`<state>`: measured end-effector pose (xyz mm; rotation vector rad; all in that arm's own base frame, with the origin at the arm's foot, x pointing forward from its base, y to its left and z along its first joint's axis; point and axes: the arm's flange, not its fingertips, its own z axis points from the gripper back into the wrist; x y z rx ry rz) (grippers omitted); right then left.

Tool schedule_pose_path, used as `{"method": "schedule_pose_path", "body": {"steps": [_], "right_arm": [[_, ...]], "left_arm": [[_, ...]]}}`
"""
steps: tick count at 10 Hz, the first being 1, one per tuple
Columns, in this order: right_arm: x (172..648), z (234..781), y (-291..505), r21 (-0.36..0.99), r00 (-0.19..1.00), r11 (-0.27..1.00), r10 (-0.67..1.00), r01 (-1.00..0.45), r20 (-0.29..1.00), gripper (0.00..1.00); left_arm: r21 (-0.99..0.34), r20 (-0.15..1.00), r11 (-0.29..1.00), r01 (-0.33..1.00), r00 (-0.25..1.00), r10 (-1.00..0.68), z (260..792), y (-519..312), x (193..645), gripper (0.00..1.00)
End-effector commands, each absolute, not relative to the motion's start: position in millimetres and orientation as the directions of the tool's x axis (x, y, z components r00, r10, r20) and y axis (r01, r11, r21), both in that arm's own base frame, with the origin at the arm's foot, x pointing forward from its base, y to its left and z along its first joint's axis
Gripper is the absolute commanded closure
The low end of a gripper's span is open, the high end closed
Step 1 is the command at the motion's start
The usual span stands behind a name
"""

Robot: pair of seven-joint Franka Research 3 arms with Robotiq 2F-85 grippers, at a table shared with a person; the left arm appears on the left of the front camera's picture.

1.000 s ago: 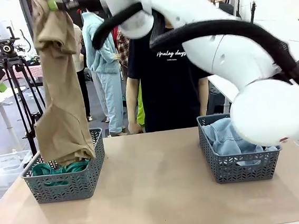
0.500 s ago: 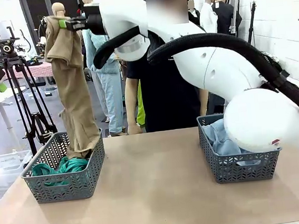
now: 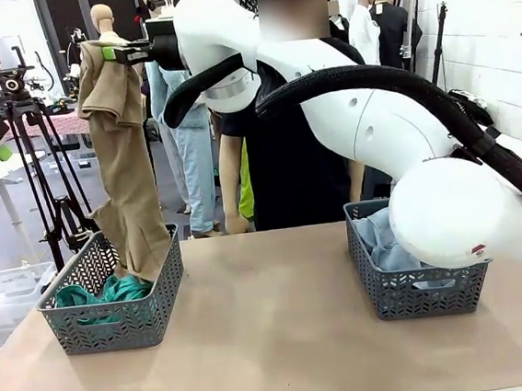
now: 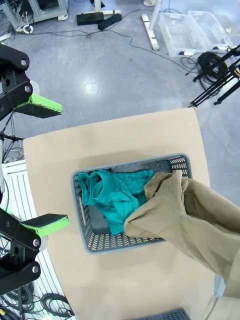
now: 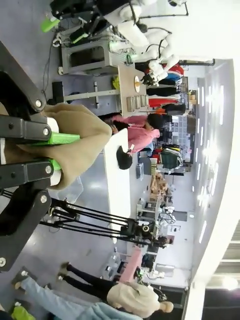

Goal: Sort the tops and bottoms.
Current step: Sort the clothes according to human instructions.

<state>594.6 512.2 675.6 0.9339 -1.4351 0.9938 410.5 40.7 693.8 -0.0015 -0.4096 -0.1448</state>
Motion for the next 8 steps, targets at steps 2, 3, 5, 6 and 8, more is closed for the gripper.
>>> {"method": "schedule_pose_path", "body": {"steps": [2,3,5,6,8], "right_arm": [[599,635,505,0.030,0.062,0.329,0.089,-0.944,0.994,1.00],[614,609,516,0.093,0.139,0.313,0.127,-0.945,0.982,1.00],[634,565,531,0.170,0.259,0.335,0.242,-0.927,0.935,1.00],[638,544,537,0.213,0.315,0.336,0.285,-0.917,0.905,1.00],[640,507,544,0.288,0.393,0.326,0.327,-0.900,0.859,1.00]], "left_arm": [[0.031,0.402,0.989,0.142,0.905,-0.143,695,43,410,0.00],[0.031,0.402,0.989,0.142,0.905,-0.143,695,43,410,0.00],[0.031,0.402,0.989,0.142,0.905,-0.143,695,43,410,0.00],[0.031,0.402,0.989,0.142,0.905,-0.143,695,43,410,0.00],[0.031,0.402,0.989,0.142,0.905,-0.143,695,43,410,0.00]]}}
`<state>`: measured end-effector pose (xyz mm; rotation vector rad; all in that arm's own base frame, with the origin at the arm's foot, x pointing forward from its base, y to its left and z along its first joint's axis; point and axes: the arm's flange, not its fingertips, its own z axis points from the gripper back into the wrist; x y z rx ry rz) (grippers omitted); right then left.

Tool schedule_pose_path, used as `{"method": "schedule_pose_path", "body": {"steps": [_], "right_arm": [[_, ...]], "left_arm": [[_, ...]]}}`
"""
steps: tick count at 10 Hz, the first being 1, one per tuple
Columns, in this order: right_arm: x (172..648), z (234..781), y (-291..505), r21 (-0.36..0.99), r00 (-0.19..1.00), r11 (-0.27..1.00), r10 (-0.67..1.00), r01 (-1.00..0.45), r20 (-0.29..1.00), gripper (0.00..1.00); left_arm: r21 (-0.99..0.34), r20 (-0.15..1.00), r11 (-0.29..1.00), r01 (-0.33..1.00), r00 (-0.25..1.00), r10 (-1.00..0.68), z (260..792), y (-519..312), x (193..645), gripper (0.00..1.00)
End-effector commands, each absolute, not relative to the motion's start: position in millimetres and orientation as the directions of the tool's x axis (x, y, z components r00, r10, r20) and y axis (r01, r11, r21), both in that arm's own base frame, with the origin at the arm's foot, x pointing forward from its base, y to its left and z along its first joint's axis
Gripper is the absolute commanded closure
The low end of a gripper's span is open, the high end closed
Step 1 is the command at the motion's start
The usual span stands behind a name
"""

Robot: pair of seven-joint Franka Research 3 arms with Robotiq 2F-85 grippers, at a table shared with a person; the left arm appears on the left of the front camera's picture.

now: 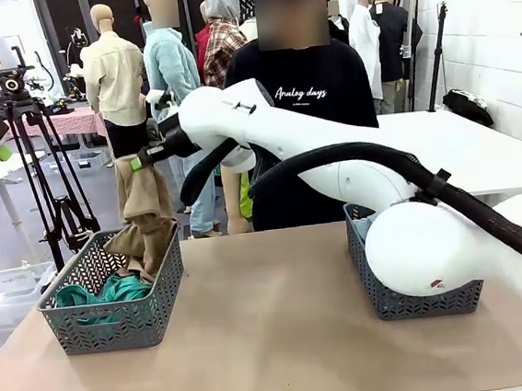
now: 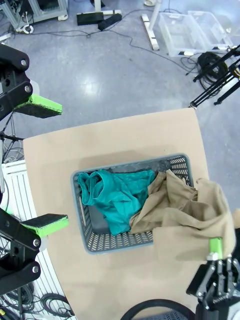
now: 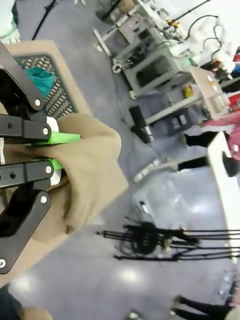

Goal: Sort the tops and bottoms.
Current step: Sort the clothes according to human instructions.

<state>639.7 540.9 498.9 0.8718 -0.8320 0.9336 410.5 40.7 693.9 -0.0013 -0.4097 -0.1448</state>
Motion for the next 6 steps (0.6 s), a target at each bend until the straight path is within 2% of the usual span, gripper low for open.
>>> {"method": "schedule_pose_path", "body": {"steps": [1,3,6], "right_arm": [[640,490,549,0.324,0.425,0.312,0.348,-0.893,0.836,1.00],[637,465,567,0.390,0.459,0.247,0.386,-0.887,0.800,1.00],[607,470,598,0.504,0.496,0.113,0.458,-0.856,0.738,1.00]], "left_arm": [[0.031,0.402,0.989,0.142,0.905,-0.143,695,43,410,0.00],[0.031,0.402,0.989,0.142,0.905,-0.143,695,43,410,0.00],[0.031,0.402,0.989,0.142,0.905,-0.143,695,43,410,0.00]]}}
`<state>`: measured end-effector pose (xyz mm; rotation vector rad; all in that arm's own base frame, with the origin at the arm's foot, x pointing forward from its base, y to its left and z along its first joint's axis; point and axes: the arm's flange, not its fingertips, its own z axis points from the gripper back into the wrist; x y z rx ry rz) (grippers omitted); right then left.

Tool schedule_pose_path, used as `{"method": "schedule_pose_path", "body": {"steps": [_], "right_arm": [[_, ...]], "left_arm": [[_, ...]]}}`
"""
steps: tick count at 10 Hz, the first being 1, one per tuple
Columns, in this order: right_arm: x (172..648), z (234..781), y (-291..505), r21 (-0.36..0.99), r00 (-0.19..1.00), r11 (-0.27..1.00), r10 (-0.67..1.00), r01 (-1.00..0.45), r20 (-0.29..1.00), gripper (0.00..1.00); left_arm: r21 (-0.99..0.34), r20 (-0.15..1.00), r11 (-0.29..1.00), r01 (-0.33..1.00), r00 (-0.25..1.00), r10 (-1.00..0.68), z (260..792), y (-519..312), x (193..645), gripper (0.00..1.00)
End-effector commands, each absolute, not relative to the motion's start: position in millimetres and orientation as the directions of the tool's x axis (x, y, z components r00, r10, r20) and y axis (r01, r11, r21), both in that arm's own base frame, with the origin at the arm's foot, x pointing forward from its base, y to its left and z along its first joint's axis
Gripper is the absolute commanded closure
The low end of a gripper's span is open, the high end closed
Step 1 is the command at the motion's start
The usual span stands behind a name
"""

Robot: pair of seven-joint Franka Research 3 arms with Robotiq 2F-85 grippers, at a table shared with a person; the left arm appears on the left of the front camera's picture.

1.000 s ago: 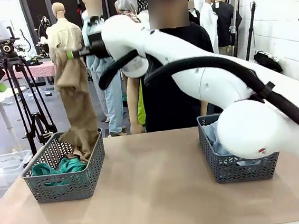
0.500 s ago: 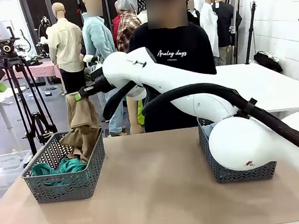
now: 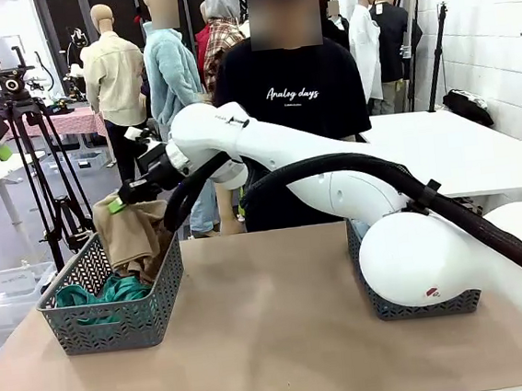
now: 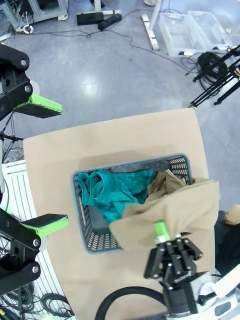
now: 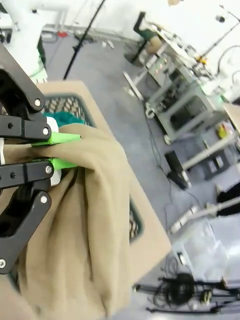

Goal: Sort the tops and bottoms.
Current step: Sort the clothes according to human instructions.

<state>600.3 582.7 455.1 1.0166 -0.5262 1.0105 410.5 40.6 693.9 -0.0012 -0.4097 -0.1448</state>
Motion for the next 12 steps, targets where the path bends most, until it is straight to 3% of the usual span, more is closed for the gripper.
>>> {"method": "schedule_pose_path", "body": {"steps": [1,3,4,8,10,12], "right_arm": [[598,471,605,0.522,0.491,0.075,0.472,-0.850,0.732,1.00],[601,479,602,0.434,0.435,0.134,0.528,-0.891,0.729,1.00],[578,461,598,0.496,0.469,0.077,0.475,-0.865,0.745,1.00],[578,462,596,0.483,0.457,0.082,0.492,-0.872,0.741,1.00],[590,417,615,0.542,0.491,0.106,0.591,-0.834,0.640,1.00],[597,388,628,0.536,0.485,0.112,0.606,-0.837,0.630,1.00]], "left_arm": [[0.031,0.402,0.989,0.142,0.905,-0.143,695,43,410,0.00],[0.031,0.402,0.989,0.142,0.905,-0.143,695,43,410,0.00],[0.031,0.402,0.989,0.142,0.905,-0.143,695,43,410,0.00],[0.031,0.402,0.989,0.142,0.905,-0.143,695,43,410,0.00],[0.031,0.402,0.989,0.142,0.905,-0.143,695,43,410,0.00],[0.031,0.402,0.989,0.142,0.905,-0.143,695,43,410,0.00]]}}
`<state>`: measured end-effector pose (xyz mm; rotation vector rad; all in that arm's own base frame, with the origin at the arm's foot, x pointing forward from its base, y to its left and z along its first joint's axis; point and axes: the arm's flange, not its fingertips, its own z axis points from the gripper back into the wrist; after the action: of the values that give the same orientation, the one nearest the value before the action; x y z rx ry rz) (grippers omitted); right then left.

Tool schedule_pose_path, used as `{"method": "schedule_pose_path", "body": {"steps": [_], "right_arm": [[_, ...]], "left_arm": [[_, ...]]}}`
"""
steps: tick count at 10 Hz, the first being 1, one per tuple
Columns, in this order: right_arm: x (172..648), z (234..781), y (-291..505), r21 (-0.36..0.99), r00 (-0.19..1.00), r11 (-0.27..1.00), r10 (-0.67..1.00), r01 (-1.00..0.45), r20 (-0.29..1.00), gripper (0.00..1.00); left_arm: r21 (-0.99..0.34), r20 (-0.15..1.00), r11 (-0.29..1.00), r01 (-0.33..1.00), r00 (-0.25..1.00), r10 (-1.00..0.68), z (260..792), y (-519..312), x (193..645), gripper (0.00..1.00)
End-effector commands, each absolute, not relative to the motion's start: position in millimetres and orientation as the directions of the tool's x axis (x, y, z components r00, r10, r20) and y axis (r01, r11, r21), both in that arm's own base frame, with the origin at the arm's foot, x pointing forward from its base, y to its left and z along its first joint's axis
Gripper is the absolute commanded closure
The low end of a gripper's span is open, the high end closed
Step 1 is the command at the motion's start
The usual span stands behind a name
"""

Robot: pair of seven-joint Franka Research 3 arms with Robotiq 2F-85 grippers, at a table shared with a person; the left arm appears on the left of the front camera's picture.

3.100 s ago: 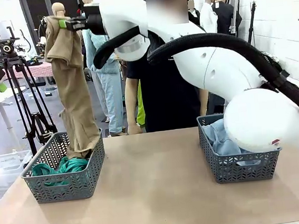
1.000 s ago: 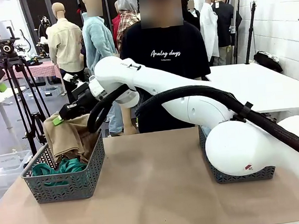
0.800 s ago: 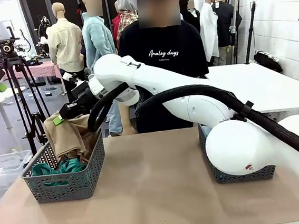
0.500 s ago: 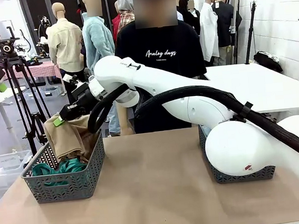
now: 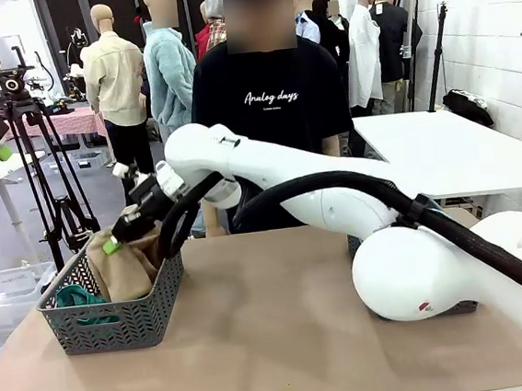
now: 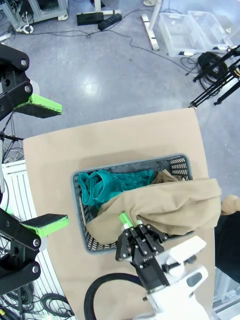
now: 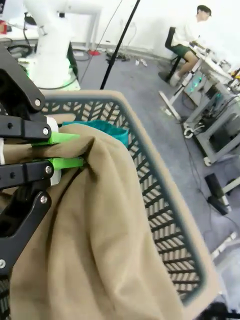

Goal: Sort the tops and bottoms.
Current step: Sort the clothes according to human instructions.

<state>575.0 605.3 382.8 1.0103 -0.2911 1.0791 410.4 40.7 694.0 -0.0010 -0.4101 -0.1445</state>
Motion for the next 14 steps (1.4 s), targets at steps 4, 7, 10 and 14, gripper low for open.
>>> {"method": "schedule_pose_path", "body": {"steps": [4,7,10,14], "right_arm": [[596,403,626,0.487,0.459,0.118,0.576,-0.866,0.676,0.78],[585,416,626,0.455,0.442,0.139,0.592,-0.880,0.674,0.20],[571,435,623,0.357,0.404,0.205,0.614,-0.911,0.678,0.00],[565,448,606,0.351,0.450,0.282,0.581,-0.893,0.678,0.00]], "left_arm": [[0.031,0.402,0.989,0.142,0.905,-0.143,695,43,410,0.00],[0.031,0.402,0.989,0.142,0.905,-0.143,695,43,410,0.00],[0.031,0.402,0.989,0.142,0.905,-0.143,695,43,410,0.00],[0.031,0.402,0.989,0.142,0.905,-0.143,695,43,410,0.00]]}}
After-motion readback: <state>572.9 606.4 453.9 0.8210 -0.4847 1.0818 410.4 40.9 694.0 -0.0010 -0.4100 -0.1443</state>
